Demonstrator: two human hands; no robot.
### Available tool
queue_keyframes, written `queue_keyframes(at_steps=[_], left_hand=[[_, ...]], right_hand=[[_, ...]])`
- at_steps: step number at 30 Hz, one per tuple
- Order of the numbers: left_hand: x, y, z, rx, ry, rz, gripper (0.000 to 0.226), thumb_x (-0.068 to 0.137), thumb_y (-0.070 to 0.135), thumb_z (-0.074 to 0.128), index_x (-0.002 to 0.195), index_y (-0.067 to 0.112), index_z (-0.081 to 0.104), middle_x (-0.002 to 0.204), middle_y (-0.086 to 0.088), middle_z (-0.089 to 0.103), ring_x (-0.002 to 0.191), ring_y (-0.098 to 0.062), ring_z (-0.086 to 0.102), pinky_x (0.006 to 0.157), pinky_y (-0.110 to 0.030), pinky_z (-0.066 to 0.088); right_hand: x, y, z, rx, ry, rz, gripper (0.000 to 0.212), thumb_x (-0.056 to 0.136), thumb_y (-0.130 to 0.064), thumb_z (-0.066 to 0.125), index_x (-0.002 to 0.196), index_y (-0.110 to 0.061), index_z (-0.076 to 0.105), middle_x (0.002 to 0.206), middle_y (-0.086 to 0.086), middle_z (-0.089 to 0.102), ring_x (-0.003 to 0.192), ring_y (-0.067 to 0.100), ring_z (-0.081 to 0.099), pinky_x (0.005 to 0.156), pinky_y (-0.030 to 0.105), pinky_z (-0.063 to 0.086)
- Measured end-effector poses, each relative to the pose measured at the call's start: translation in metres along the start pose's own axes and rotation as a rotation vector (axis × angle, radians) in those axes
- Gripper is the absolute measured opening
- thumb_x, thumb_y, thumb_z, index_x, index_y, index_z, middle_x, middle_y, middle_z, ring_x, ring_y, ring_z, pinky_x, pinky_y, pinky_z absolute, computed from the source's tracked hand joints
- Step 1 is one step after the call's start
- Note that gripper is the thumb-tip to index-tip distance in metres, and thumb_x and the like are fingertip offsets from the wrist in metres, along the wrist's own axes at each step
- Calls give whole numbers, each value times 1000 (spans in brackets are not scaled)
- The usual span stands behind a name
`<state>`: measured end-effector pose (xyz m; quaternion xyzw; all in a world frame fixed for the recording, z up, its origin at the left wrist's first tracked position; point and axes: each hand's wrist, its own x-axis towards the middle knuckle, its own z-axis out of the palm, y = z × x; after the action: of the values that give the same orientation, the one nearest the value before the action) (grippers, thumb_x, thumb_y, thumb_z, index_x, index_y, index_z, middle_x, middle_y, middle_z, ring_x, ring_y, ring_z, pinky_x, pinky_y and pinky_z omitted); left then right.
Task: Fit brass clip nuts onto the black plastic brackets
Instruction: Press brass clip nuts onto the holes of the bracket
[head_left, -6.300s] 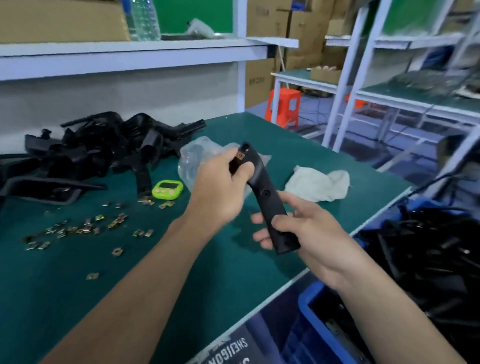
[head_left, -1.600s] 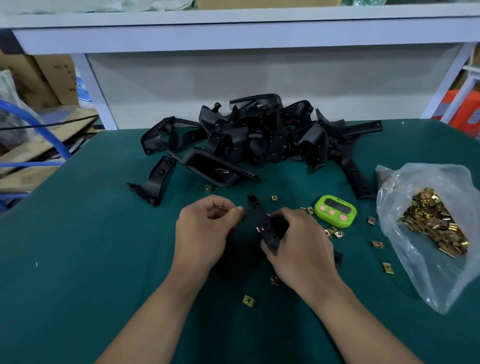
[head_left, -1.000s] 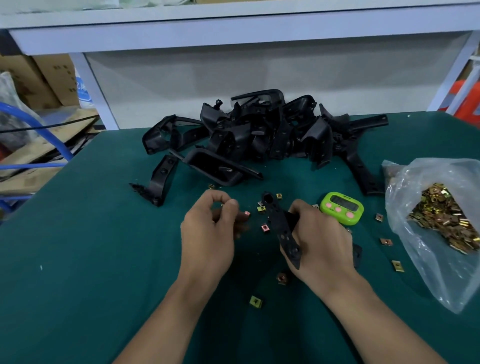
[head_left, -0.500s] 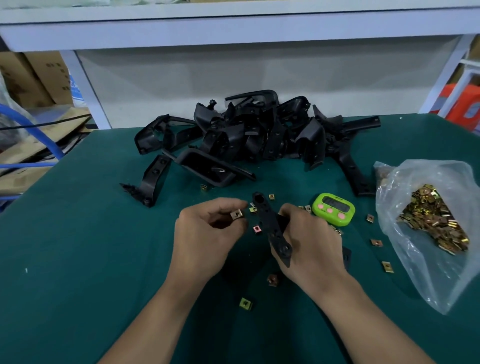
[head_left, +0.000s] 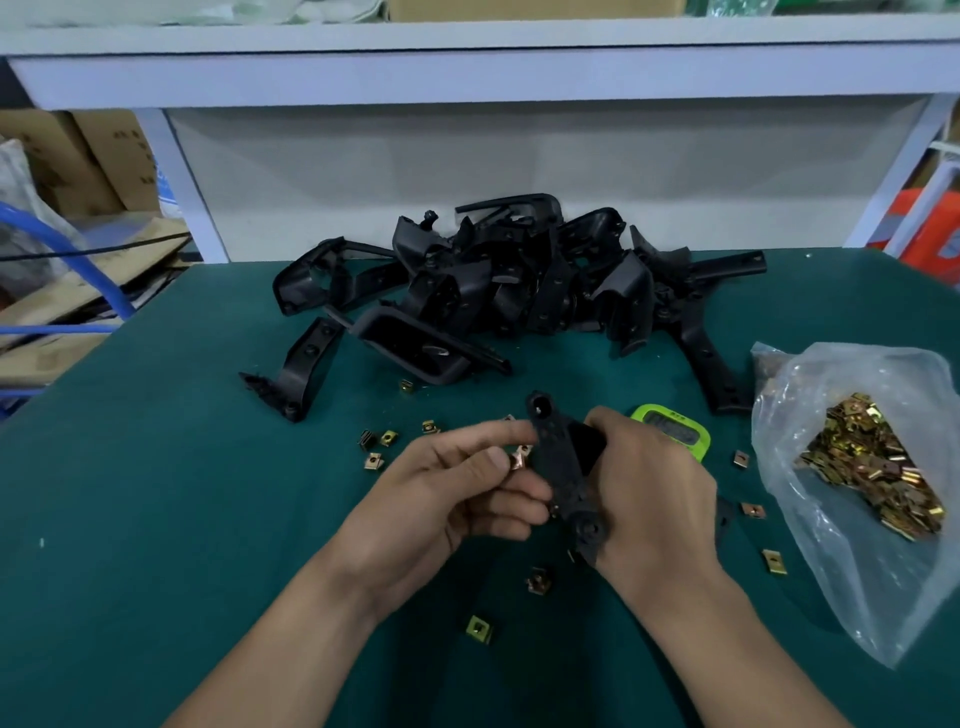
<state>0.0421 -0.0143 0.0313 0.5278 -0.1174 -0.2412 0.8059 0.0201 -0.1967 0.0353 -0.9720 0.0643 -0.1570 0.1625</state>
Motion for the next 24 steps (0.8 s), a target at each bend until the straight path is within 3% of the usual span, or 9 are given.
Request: queue_keyframes(at_steps=[5, 9, 13, 18, 21, 24], left_hand=[[2, -4, 0, 28, 11, -6, 32, 85, 31, 72, 106, 7, 78, 97, -13, 77, 81, -16, 75, 71, -26, 59], [1, -4, -2, 79, 65, 5, 39, 80, 37, 76, 106, 9, 80, 98, -13, 78, 81, -15, 74, 70, -24, 58], [4, -2, -4, 77, 114, 14, 35, 84, 34, 74, 104, 5, 79, 98, -15, 78, 81, -16, 74, 69, -24, 57], [5, -3, -3, 50, 144, 19, 33, 90, 27, 63, 108, 4, 78, 99, -13, 78, 83, -16, 75, 71, -25, 59], [5, -2, -2, 31, 160, 10, 34, 90, 25, 61, 112, 6, 77, 110, -18, 76, 92, -19, 75, 73, -25, 58], [4, -1, -1, 42, 165, 16, 32, 88, 26, 64, 109, 6, 78, 106, -17, 77, 90, -19, 76, 72, -24, 59]], right_hand=[[4, -2, 4, -12, -36, -10, 24, 66, -13, 66, 74, -22, 46, 59, -6, 50, 50, 10, 38, 44, 27, 22], [4, -1, 6, -17, -119, -49, 24, 70, -18, 69, 73, -24, 46, 61, -7, 54, 52, 13, 42, 44, 28, 23], [7, -3, 7, -32, -114, -66, 23, 68, -18, 67, 72, -25, 46, 59, -8, 49, 50, 11, 34, 44, 29, 21], [5, -3, 10, -52, -107, -36, 24, 69, -16, 68, 76, -26, 48, 66, -7, 55, 59, 23, 46, 48, 31, 27], [3, -2, 12, -30, -105, -14, 24, 72, -22, 69, 75, -27, 46, 69, -6, 59, 64, 28, 55, 54, 31, 35], [1, -2, 13, -18, -100, -15, 22, 74, -28, 68, 75, -27, 46, 71, -5, 62, 66, 29, 58, 56, 32, 39]])
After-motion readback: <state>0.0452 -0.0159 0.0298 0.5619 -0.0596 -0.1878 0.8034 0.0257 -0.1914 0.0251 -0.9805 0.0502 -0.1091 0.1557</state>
